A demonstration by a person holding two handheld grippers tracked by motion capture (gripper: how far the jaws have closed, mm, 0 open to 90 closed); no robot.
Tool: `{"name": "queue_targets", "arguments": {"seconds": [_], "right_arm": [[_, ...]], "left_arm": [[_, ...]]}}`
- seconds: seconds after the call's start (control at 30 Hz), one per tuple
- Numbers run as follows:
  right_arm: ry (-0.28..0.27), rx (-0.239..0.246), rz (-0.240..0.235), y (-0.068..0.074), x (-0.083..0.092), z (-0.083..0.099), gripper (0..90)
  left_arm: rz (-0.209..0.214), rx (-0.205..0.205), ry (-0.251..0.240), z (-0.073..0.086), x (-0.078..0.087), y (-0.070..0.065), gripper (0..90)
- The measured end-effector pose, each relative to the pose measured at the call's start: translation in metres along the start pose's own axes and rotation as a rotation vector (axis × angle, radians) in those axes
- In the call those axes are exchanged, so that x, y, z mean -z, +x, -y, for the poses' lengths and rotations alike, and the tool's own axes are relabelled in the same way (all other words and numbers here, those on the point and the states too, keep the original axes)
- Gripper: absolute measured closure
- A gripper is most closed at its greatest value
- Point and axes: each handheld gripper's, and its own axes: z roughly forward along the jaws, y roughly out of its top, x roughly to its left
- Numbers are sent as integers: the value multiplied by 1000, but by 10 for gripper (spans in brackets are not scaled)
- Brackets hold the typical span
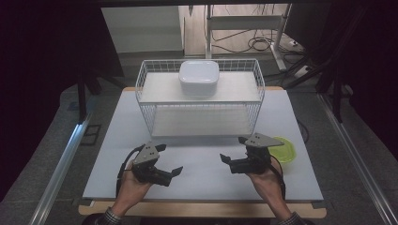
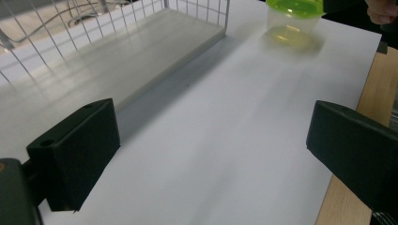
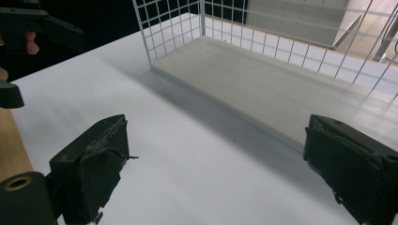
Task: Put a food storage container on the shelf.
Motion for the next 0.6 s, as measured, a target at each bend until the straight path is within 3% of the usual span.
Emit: {"name": "queue_targets", "arguments": {"seconds": [0.07, 0.23, 0.4, 0.6], "right_arm": [[4, 0, -8, 1, 1, 7, 73], [18, 5, -6, 2, 6, 17, 69], [47, -12, -11, 5, 8, 36, 59], [81, -2, -13, 7, 6, 45, 58]], "left_arm": [[6, 9, 3, 6, -2, -2, 19], [3, -24, 6, 19, -2, -9, 16], [-20, -99, 51, 30, -4, -21, 14], [-17, -65, 62, 38, 0, -19, 14]]}}
